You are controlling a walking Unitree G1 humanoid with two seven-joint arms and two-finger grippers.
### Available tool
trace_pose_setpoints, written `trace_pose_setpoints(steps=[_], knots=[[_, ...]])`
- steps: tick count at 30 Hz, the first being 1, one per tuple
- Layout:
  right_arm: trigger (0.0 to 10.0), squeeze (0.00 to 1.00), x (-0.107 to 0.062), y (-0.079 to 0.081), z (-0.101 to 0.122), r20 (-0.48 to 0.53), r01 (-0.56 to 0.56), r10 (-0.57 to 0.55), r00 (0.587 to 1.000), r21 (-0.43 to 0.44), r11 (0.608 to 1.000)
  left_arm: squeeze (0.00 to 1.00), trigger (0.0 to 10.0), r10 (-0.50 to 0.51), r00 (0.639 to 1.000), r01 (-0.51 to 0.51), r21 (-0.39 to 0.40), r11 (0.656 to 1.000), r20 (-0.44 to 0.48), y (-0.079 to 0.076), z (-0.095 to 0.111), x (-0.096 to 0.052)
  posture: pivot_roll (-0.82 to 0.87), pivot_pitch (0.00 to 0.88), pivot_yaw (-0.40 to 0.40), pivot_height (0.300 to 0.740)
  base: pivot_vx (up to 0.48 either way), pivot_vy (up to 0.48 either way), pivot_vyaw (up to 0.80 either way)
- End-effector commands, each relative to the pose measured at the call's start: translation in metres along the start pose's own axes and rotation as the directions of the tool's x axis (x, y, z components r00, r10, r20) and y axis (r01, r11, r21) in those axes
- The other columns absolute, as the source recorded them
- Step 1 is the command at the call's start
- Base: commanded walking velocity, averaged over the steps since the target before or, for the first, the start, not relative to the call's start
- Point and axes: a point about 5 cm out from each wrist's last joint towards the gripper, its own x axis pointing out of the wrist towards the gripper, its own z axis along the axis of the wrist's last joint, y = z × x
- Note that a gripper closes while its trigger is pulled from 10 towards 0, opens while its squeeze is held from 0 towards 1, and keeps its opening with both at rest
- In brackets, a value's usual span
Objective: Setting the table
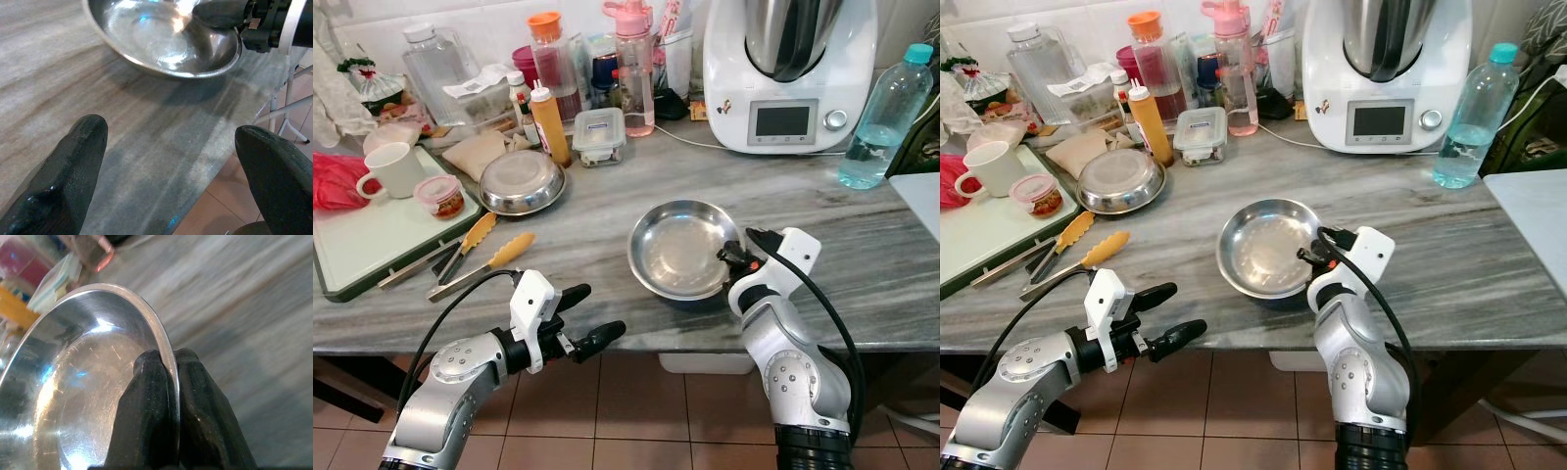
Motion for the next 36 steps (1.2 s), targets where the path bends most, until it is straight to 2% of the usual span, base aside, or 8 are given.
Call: trace_pose_setpoints(steps=[1,3,8,13,31,32,33,36], knots=[[10.0,0.00,-0.001,0.019,-0.020,-0.093,-0.056,0.061,0.994,0.055,0.997,0.00,10.0,-0.003,1.000,0.003,0.010,1.000,0.004,0.000,0.001,-0.001,-0.10,0.040,0.104,0.740,0.000,0.000,0.00],[10.0,0.00,-0.003,0.019,-0.022,-0.112,-0.062,0.071,0.991,0.082,0.995,0.00,10.0,-0.001,1.000,0.001,0.009,1.000,0.007,-0.001,0.000,0.000,-0.10,0.039,0.101,0.740,0.000,0.000,0.00],[10.0,0.00,-0.010,0.008,-0.031,-0.192,-0.041,0.036,0.981,-0.021,0.999,0.00,10.0,0.001,1.000,-0.001,0.009,1.000,0.008,-0.003,0.001,0.000,-0.10,0.038,0.102,0.740,0.000,0.000,0.00],[10.0,0.00,-0.012,0.007,-0.039,-0.245,-0.053,0.044,0.969,-0.028,0.998,0.00,10.0,-0.012,1.000,0.012,0.014,1.000,0.004,-0.005,0.006,0.001,-0.11,0.039,0.104,0.740,0.000,0.000,0.00],[10.0,0.00,-0.003,0.009,-0.033,-0.193,-0.038,0.031,0.981,-0.035,0.999,0.00,10.0,-0.033,0.999,0.033,0.012,0.999,-0.014,-0.006,0.008,0.001,-0.11,0.045,0.108,0.740,0.000,0.000,0.00],[10.0,0.25,-0.002,0.009,-0.032,-0.186,-0.040,0.034,0.982,-0.031,0.999,0.00,10.0,-0.034,0.999,0.035,0.012,0.999,-0.014,-0.006,0.008,0.001,-0.11,0.044,0.107,0.740,0.000,0.000,0.00],[10.0,1.00,-0.002,0.009,-0.031,-0.185,-0.040,0.034,0.982,-0.030,0.999,0.00,10.0,-0.035,0.999,0.035,0.011,0.999,-0.014,-0.006,0.007,0.002,-0.11,0.044,0.106,0.740,0.000,0.000,0.00],[10.0,1.00,-0.002,0.009,-0.032,-0.185,-0.040,0.034,0.982,-0.032,0.999,0.00,10.0,-0.037,0.999,0.037,0.010,0.999,-0.016,-0.006,0.007,0.002,-0.10,0.042,0.106,0.740,0.000,0.000,0.00]])
